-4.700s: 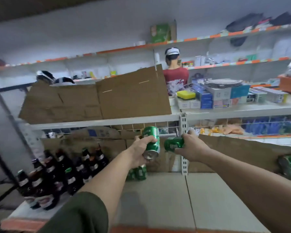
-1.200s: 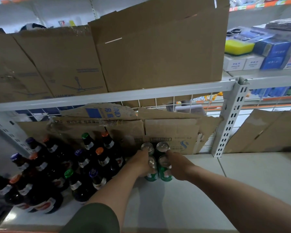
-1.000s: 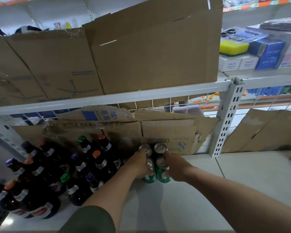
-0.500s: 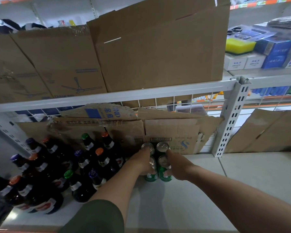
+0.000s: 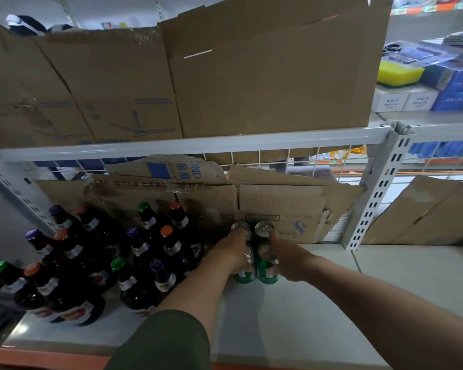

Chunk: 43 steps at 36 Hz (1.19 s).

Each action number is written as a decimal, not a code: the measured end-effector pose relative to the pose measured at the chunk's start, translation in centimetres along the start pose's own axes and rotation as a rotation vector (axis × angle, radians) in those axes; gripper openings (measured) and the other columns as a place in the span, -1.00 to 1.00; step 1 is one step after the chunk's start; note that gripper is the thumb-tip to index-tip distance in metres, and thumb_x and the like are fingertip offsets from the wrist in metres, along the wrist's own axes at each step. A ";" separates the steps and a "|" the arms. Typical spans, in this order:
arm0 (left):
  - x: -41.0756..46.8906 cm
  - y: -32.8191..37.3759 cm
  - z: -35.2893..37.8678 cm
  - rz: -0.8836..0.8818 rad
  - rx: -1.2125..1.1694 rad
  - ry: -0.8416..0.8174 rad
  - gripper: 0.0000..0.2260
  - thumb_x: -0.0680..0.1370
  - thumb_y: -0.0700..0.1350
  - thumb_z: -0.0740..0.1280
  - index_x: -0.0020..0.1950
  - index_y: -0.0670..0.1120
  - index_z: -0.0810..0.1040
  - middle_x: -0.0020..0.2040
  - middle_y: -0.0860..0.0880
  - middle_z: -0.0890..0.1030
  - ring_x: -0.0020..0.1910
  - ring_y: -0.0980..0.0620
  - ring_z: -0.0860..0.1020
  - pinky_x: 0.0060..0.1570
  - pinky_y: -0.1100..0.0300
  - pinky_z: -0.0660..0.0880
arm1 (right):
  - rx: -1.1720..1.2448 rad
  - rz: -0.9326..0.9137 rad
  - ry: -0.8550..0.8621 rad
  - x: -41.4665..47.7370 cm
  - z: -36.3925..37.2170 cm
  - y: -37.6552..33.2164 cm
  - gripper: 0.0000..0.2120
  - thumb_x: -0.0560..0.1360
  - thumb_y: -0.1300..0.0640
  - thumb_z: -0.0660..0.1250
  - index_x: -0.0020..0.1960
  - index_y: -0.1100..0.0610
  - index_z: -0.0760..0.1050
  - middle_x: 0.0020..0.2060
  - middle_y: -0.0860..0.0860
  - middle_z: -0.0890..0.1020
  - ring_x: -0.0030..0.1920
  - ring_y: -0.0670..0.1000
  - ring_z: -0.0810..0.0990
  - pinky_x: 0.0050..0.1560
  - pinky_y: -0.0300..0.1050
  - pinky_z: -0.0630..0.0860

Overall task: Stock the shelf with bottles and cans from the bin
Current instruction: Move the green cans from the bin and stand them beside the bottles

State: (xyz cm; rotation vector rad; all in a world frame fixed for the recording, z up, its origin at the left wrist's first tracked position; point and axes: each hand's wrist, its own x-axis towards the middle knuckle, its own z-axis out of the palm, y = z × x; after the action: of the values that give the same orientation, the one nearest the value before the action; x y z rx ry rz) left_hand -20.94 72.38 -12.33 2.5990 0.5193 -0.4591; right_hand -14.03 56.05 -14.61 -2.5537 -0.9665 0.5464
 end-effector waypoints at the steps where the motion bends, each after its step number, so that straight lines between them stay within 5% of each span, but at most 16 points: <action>1: 0.0 0.0 0.0 -0.001 0.006 -0.004 -0.18 0.40 0.02 0.60 0.52 -0.02 0.22 0.39 -0.13 0.46 0.28 -0.20 0.52 0.21 -0.04 0.52 | -0.006 0.001 0.001 0.0 0.0 0.0 -0.20 0.40 0.19 0.53 0.42 0.07 0.07 0.15 0.14 0.59 0.11 0.10 0.62 0.12 0.00 0.60; 11: -0.2 -0.3 -0.2 0.008 -0.024 0.009 -0.13 0.37 0.02 0.61 0.55 0.04 0.19 0.42 -0.09 0.45 0.32 -0.16 0.50 0.26 0.01 0.48 | 0.001 -0.004 -0.008 -0.1 -0.3 0.1 -0.17 0.47 0.23 0.44 0.53 0.13 -0.03 0.19 0.15 0.56 0.13 0.11 0.59 0.15 -0.06 0.55; 22: -0.5 0.2 -0.3 -0.075 0.042 -0.056 0.00 0.43 0.08 0.57 0.64 -0.09 -0.01 0.48 -0.18 0.38 0.39 -0.20 0.46 0.31 -0.01 0.48 | 0.043 0.012 -0.056 -0.4 -0.8 0.2 -0.07 0.39 0.11 0.56 0.50 0.06 -0.01 0.34 0.13 0.48 0.28 0.14 0.52 0.30 0.07 0.49; 27: -1.8 -0.6 -3.0 -0.136 0.028 -0.073 -0.09 0.42 -0.06 0.58 0.55 -0.15 0.06 0.37 -0.21 0.46 0.29 -0.19 0.52 0.22 -0.01 0.55 | -0.117 -0.016 -0.084 -1.7 -2.2 0.9 0.12 0.38 0.17 0.56 0.59 0.00 -0.22 0.39 0.15 0.44 0.30 0.17 0.50 0.25 0.02 0.50; 30: -3.3 -0.5 -5.0 -0.145 0.032 -0.078 -0.30 0.49 -0.15 0.52 0.50 -0.15 0.20 0.31 -0.13 0.47 0.24 -0.09 0.50 0.10 0.13 0.51 | -0.192 -0.009 -0.060 -2.6 -4.0 1.4 0.04 0.40 0.14 0.56 0.60 0.02 -0.10 0.45 0.16 0.37 0.35 0.19 0.45 0.18 -0.11 0.45; 33: -4.7 0.6 -5.8 -0.082 -0.007 -0.024 -0.64 0.55 -0.22 0.45 0.24 -0.06 0.37 0.12 -0.05 0.45 0.09 -0.01 0.46 0.02 0.18 0.45 | -0.203 -0.027 -0.059 -3.4 -5.9 2.5 -0.17 0.45 0.20 0.50 0.55 0.05 0.09 0.38 0.14 0.43 0.10 0.07 0.50 -0.15 -0.35 0.44; 38: -5.8 4.1 -5.3 -0.059 -0.072 0.114 -0.58 0.43 -0.16 0.53 0.20 -0.05 0.43 0.14 -0.08 0.53 0.09 -0.09 0.53 0.07 -0.01 0.54 | -0.273 -0.044 0.021 -4.8 -8.5 4.8 -0.37 0.51 0.21 0.35 0.50 -0.02 0.18 0.33 0.10 0.47 0.18 0.12 0.56 0.09 -0.05 0.59; 43: -5.2 9.9 -3.6 0.043 -0.080 0.148 -0.66 0.51 -0.20 0.43 0.26 -0.08 0.47 0.07 -0.08 0.54 0.07 -0.10 0.56 0.03 0.06 0.53 | -0.259 -0.013 0.087 -8.3 -10.8 8.7 -0.42 0.48 0.18 0.34 0.45 0.08 0.22 0.27 0.09 0.51 0.18 0.13 0.56 0.08 -0.06 0.55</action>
State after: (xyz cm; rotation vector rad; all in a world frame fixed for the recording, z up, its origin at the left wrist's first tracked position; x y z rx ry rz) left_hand -20.45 64.47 -3.70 2.5738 0.5184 -0.2281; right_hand -9.94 42.18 -7.31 -2.7687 -1.0838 0.3201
